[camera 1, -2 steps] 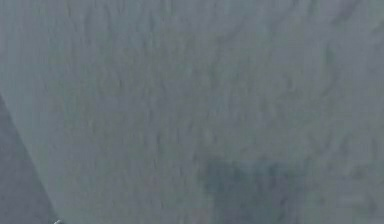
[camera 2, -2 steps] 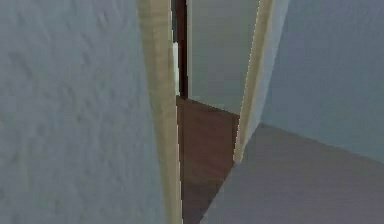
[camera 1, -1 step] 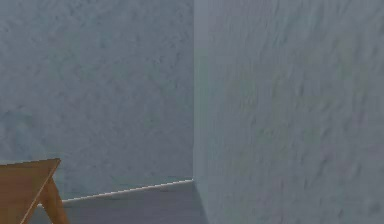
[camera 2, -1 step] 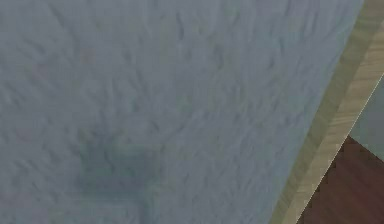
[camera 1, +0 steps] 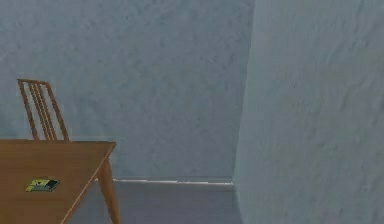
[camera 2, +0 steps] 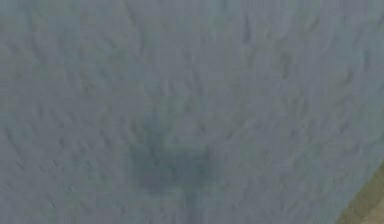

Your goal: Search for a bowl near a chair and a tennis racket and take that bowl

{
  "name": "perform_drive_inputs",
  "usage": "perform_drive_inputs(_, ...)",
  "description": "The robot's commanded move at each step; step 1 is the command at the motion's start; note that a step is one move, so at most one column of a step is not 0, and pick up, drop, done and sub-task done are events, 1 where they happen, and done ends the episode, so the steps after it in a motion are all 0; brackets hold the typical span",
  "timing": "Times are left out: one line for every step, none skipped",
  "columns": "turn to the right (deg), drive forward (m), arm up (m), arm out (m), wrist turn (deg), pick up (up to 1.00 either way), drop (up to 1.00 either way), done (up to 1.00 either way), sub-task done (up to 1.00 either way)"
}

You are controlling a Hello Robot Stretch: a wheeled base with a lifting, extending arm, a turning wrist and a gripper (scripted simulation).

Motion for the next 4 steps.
perform_drive_inputs(0.0, 1.0, 0.0, 0.0, 0.0, 0.0, 0.0, 0.0, 0.0)
perform_drive_inputs(-45.0, 0.0, 0.0, 0.0, 0.0, 0.0, 0.0, 0.0, 0.0)
perform_drive_inputs(-45.0, 0.0, 0.0, 0.0, 0.0, 0.0, 0.0, 0.0, 0.0)
perform_drive_inputs(-45.0, 0.0, 0.0, 0.0, 0.0, 0.0, 0.0, 0.0, 0.0)
